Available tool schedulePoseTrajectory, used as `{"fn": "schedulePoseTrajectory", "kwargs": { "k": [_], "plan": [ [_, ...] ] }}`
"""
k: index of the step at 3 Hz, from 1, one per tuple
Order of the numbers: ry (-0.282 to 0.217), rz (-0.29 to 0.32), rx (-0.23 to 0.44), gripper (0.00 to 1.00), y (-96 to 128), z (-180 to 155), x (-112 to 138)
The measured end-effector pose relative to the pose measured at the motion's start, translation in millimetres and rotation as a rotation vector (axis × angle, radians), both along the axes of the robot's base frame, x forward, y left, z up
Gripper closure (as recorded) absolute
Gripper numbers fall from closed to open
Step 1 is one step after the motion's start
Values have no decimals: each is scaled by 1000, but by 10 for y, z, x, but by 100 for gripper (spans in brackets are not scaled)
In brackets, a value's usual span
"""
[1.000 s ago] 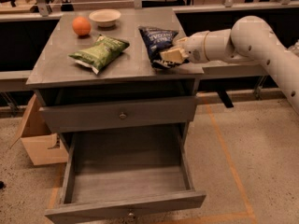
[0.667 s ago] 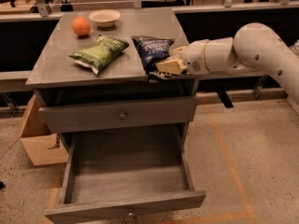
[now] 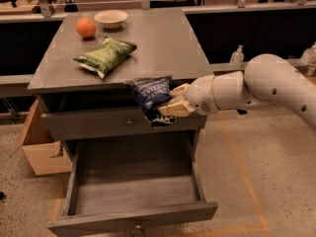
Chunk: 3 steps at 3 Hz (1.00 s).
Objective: Place blue chip bag into middle drawer
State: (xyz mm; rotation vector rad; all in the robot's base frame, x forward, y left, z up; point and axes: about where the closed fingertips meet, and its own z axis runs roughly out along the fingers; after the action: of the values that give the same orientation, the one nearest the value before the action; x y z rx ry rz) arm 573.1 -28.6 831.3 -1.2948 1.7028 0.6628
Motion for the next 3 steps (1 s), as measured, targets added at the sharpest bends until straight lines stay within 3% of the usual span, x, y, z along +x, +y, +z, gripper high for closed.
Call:
{"fn": "schedulePoseTrajectory", "kwargs": {
  "k": [1, 2, 3],
  "plan": [
    [0, 0, 0, 100, 1, 0, 0],
    [21, 16, 2, 100, 92, -351, -133],
    [-1, 104, -62, 100, 257, -923, -221]
  ]
}}
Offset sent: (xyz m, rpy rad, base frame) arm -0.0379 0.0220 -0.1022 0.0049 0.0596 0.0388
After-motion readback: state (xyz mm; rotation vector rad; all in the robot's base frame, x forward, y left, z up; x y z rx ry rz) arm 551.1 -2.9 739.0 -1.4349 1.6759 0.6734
